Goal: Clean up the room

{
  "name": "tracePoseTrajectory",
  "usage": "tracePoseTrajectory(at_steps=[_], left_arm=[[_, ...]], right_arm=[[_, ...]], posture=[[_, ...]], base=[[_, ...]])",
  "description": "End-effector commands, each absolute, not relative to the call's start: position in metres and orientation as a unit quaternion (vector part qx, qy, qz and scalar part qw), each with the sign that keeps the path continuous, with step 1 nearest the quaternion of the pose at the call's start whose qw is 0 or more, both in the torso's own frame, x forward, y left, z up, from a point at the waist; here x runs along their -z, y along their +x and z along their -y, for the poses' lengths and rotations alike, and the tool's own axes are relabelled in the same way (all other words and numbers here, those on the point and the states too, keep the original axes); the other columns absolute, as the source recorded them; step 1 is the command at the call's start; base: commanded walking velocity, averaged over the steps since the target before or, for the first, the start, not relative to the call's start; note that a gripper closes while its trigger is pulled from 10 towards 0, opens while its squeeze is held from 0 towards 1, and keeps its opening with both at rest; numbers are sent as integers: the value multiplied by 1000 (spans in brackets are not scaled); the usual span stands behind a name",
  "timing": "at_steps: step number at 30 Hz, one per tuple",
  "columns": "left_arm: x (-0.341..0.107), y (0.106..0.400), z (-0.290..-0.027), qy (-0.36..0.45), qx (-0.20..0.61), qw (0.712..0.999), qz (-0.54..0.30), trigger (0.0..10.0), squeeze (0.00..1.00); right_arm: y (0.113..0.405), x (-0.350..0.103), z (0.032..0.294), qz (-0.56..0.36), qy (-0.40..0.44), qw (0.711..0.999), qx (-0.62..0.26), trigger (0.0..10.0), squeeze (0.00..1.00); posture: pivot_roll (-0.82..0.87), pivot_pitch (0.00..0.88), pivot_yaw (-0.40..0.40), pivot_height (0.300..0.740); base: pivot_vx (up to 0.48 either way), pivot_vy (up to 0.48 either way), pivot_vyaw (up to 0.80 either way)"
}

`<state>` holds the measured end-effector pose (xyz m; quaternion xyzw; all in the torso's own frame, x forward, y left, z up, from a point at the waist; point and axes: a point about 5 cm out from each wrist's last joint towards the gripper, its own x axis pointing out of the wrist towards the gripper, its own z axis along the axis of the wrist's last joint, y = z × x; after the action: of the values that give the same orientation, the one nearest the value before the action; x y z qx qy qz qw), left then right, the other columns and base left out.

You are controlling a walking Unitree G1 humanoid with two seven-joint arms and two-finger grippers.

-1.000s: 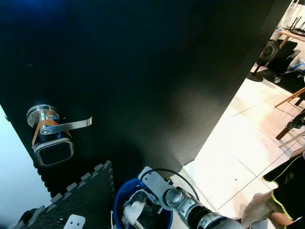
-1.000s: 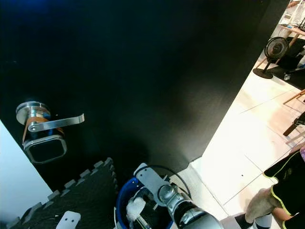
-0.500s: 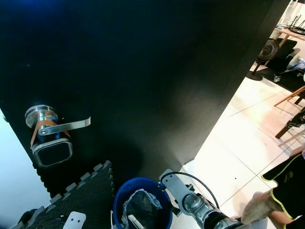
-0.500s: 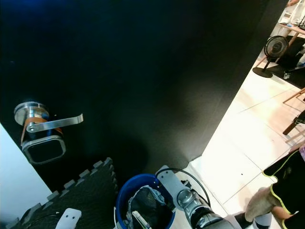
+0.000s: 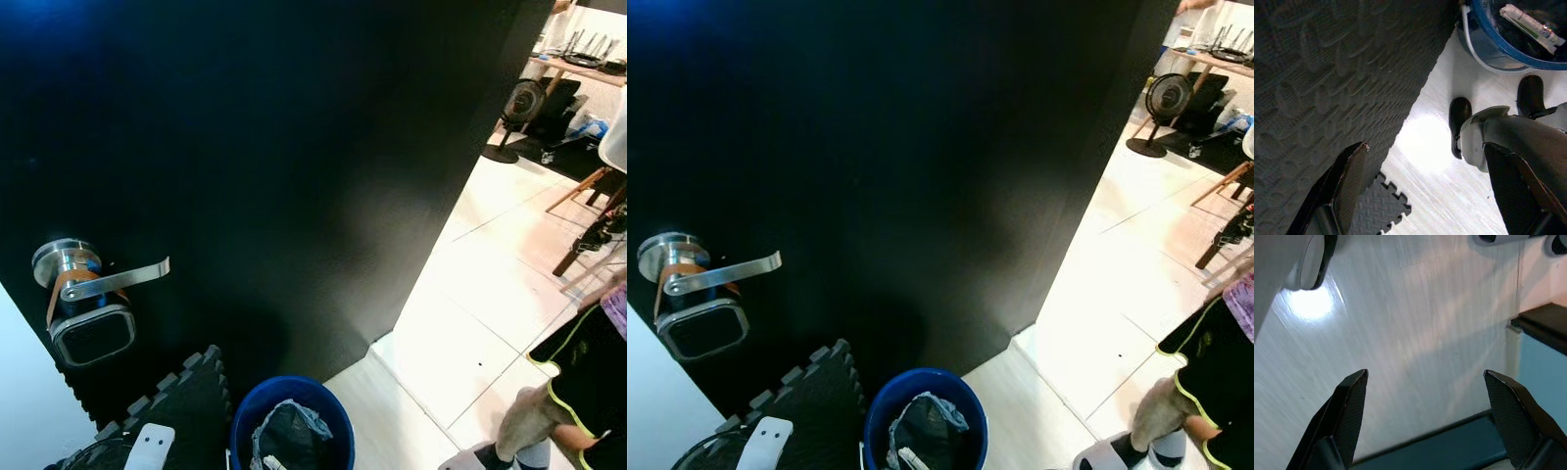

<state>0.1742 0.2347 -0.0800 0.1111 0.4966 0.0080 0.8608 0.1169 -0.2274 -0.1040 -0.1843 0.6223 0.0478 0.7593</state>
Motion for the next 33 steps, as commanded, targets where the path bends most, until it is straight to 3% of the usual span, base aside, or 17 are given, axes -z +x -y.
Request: tracePoseTrajectory(at_steps=[1,11,33], left_arm=[[81,173,-234,125,-5,859,-497,10000,0],[77,182,-231,141,12,857,-496,10000,0],[78,182,-228,149,33,850,-503,10000,0]], right_arm=[[122,103,228,-612,-162,774,-22,10000,0],[138,97,228,-584,-163,795,-10,10000,0],[139,96,231,-583,-190,790,-29,10000,0]], posture=[[130,0,-90,740],[110,0,-69,740],[114,0,-82,740]], base=[[0,0,0],[-288,0,0],[-404,0,0]])
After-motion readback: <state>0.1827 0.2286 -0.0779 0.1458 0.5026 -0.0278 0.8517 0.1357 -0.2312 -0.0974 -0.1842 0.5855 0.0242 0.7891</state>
